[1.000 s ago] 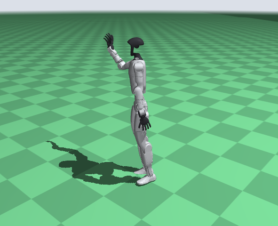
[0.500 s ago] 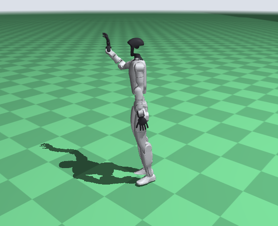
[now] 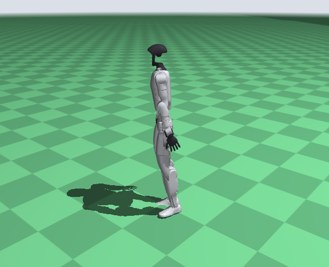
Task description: Upper body actions
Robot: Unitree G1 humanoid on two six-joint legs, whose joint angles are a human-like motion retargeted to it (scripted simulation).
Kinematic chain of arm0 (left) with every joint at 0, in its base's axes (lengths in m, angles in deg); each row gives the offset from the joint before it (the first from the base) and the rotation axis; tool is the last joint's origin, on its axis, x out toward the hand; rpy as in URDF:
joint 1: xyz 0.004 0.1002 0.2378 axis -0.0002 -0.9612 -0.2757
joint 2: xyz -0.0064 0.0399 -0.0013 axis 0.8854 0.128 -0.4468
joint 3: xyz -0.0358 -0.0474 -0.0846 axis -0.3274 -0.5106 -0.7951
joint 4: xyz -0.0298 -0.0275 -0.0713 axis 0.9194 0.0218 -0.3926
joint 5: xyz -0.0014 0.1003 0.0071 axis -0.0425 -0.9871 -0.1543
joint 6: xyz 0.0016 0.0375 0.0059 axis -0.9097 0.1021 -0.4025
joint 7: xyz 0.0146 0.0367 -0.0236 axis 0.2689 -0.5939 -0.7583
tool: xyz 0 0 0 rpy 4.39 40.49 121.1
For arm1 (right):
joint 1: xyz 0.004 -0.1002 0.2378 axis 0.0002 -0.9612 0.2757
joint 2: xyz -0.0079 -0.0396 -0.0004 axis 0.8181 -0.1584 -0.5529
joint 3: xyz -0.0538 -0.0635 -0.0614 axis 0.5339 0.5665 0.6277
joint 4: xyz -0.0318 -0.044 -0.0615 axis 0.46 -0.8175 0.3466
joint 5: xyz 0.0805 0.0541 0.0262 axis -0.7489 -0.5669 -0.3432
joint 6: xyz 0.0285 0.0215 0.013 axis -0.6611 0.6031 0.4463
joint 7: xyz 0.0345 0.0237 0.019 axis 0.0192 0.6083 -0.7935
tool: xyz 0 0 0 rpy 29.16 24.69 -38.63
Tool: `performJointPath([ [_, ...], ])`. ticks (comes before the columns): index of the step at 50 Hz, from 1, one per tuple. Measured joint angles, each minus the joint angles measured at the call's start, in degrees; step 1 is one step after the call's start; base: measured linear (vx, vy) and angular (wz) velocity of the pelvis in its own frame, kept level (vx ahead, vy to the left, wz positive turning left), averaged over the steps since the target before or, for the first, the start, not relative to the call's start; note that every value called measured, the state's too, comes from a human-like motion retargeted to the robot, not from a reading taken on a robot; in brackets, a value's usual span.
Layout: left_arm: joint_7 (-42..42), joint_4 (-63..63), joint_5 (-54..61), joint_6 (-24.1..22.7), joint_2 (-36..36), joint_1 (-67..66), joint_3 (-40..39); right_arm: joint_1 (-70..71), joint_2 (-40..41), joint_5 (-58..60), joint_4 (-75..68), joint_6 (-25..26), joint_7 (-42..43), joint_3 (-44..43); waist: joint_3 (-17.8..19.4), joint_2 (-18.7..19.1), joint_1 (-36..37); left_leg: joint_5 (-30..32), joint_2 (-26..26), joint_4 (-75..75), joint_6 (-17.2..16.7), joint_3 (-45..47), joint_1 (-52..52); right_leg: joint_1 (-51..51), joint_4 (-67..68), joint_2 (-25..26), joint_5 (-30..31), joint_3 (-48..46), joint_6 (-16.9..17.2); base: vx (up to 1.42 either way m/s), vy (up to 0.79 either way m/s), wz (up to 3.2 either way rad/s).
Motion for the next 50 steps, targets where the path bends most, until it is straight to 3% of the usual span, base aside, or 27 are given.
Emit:
performJointPath([
  [5,-1.6,1.8,-3.0,-0.4,-0.7,0.3,3.2,-1.2,2.8,7.8,-15.8,6.0,10.6,1.8,0.3,0.8,2.7,0.5,0.5,0.3,0.0,1.4,-0.5,-0.5,0.6,-0.5,0.3,1.5,0.5,0.01,0.02,-0.21],
  [7,-0.9,3.2,-7.4,-1.6,-0.1,0.0,3.3,-0.6,3.4,3.3,-16.7,8.1,13.6,-2.0,0.2,0.6,1.8,0.0,0.8,0.8,-1.1,0.1,-0.4,-0.2,0.4,-1.2,-0.2,0.3,0.7,-0.02,0.03,0.51],
  [9,-0.2,3.6,-11.7,-2.2,1.3,0.2,2.4,0.6,2.8,-3.0,-16.9,5.9,12.5,-6.0,0.7,0.6,0.0,0.3,0.4,0.9,-0.8,-1.9,-0.9,0.0,0.2,-1.5,-0.1,-1.6,0.7,-0.04,0.05,0.87],
  [13,-3.0,2.9,-15.0,0.8,8.1,2.5,-4.0,5.3,-1.8,-10.0,-16.1,5.9,12.4,-15.3,1.0,1.0,-0.6,0.5,0.2,0.9,-0.7,-2.3,-1.1,0.3,-0.2,-1.5,0.0,-2.0,0.6,-0.05,0.04,0.09],
  [16,-2.4,3.4,-16.5,3.9,18.5,4.9,-11.6,10.1,-8.5,-10.5,-14.3,4.7,10.6,-24.3,0.3,1.1,-0.3,0.6,0.2,0.9,-0.7,-2.4,-1.6,-0.3,-0.2,-1.7,0.1,-2.1,0.6,0.00,0.00,0.00],
  [20,-3.0,4.5,-17.7,8.5,37.2,9.6,-18.7,17.0,-23.8,-12.4,-10.9,1.6,5.3,-35.5,-1.3,0.4,0.9,0.8,-0.1,1.0,-0.7,-2.8,-2.6,-1.0,-0.3,-2.1,0.2,-2.4,0.6,0.00,0.00,0.00],
  [24,-8.3,4.8,-22.3,11.0,56.4,17.6,-20.7,26.5,-39.3,-26.6,-4.2,0.5,2.7,-39.3,-3.3,0.1,1.5,0.9,-0.1,1.1,-0.9,-3.1,-3.8,-2.0,-0.3,-2.2,0.0,-2.7,0.7,0.00,0.00,0.00],
  [29,-23.2,11.6,-15.1,12.9,71.1,32.0,-20.3,43.7,-55.5,-48.3,6.5,1.2,8.6,-27.8,-5.4,0.8,2.0,0.6,0.5,1.3,-1.0,-2.9,-5.5,-3.6,-0.2,-1.7,-0.2,-2.5,0.7,-0.01,0.01,-0.01],
  [32,-31.4,20.5,-5.4,6.8,74.3,42.1,-14.3,55.2,-60.3,-54.4,18.4,1.6,16.4,-14.2,-7.5,1.5,2.3,0.5,0.8,1.4,-1.2,-2.6,-6.8,-4.9,-0.2,-1.4,-0.4,-2.2,0.6,-0.02,0.02,-0.02],
  [34,-34.4,28.4,-5.6,2.0,74.5,49.7,-6.9,61.8,-62.0,-53.8,28.2,1.0,24.6,-4.5,-9.2,1.9,2.7,0.4,1.0,1.4,-1.3,-2.5,-7.3,-5.4,-0.2,-1.3,-0.5,-2.1,0.6,0.08,0.03,-0.01],
  [40,-40.4,51.1,-29.1,-2.1,70.8,78.4,24.1,76.9,-66.7,-40.3,55.5,-4.9,57.4,21.1,-13.1,1.3,3.9,0.2,0.8,1.3,-1.4,-3.2,-7.6,-5.3,-0.3,-1.2,-1.1,-2.9,0.6,0.08,-0.07,0.12],
  [43,-46.1,59.7,-40.8,-6.7,66.7,90.2,38.3,85.2,-68.1,-30.8,64.7,-5.9,65.9,34.3,-14.1,0.2,4.2,0.1,0.7,1.3,-1.3,-3.6,-6.9,-4.4,-0.4,-1.1,-1.4,-3.2,0.5,0.09,-0.13,0.08],
  [47,-52.3,67.8,-52.7,-12.5,60.5,97.6,45.5,90.1,-67.1,-25.0,72.0,-2.2,74.3,40.6,-13.7,-0.8,5.0,0.0,0.6,1.3,-1.2,-3.8,-5.5,-2.9,-0.3,-1.0,-1.7,-3.5,0.5,0.06,-0.08,0.04],
  [50,-53.0,68.1,-53.0,-12.9,59.9,98.5,45.3,87.7,-67.2,-29.0,70.3,-7.7,77.3,38.2,-13.7,-0.9,5.1,0.0,0.6,1.2,-1.1,-4.2,-5.6,-2.8,-0.3,-1.0,-1.8,-3.8,0.5,0.00,0.00,0.00],
])
